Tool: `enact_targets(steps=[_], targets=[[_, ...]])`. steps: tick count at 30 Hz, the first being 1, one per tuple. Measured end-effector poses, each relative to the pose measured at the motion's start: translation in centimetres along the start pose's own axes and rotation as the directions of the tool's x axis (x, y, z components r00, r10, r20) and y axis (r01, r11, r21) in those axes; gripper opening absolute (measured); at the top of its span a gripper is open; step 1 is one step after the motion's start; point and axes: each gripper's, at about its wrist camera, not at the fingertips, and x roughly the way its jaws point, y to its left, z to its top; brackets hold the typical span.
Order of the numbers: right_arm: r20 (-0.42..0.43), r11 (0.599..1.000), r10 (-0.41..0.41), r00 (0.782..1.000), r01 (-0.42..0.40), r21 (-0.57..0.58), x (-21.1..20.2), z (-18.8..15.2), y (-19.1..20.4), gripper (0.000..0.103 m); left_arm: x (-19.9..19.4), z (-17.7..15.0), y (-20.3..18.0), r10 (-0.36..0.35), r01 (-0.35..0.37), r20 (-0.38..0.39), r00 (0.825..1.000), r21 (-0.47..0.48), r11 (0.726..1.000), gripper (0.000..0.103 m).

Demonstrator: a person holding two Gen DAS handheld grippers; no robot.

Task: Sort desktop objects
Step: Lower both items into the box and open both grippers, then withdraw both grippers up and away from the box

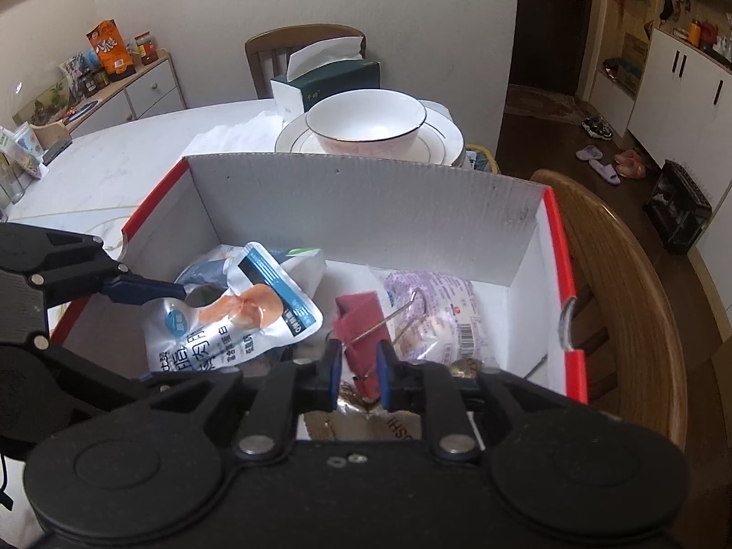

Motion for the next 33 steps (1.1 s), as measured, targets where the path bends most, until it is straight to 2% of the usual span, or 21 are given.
enact_targets(steps=[5, 12, 17, 25, 33], targets=[[-0.001, 1.0, 0.014, 1.0, -0.014, 0.017, -0.7, -0.2, -0.7, 0.022, 0.0, 0.1, -0.1, 0.014, -0.014, -0.012, 1.0, 0.0, 1.0, 0.064], [0.014, 0.998, 0.043, 0.999, -0.044, 0.039, -2.0, -0.7, -1.2, 0.037, -0.8, 0.1, 0.1, 0.026, -0.026, 0.002, 1.0, -0.018, 1.0, 0.068], [0.029, 0.997, 0.059, 0.998, -0.06, 0.045, -2.9, -0.9, -1.3, 0.043, -1.9, 0.1, -0.2, 0.014, -0.013, 0.025, 1.0, -0.03, 0.999, 0.072], [0.06, 0.995, 0.084, 0.995, -0.087, 0.043, -4.8, -1.3, -0.8, 0.051, -4.4, -0.4, -0.7, -0.008, 0.015, 0.09, 0.996, -0.077, 0.997, 0.073], [0.088, 0.995, 0.093, 0.992, -0.097, 0.037, -6.7, -1.9, -0.2, 0.053, -7.4, -1.2, -0.9, 0.03, -0.005, 0.17, 0.985, -0.147, 0.989, 0.073]])
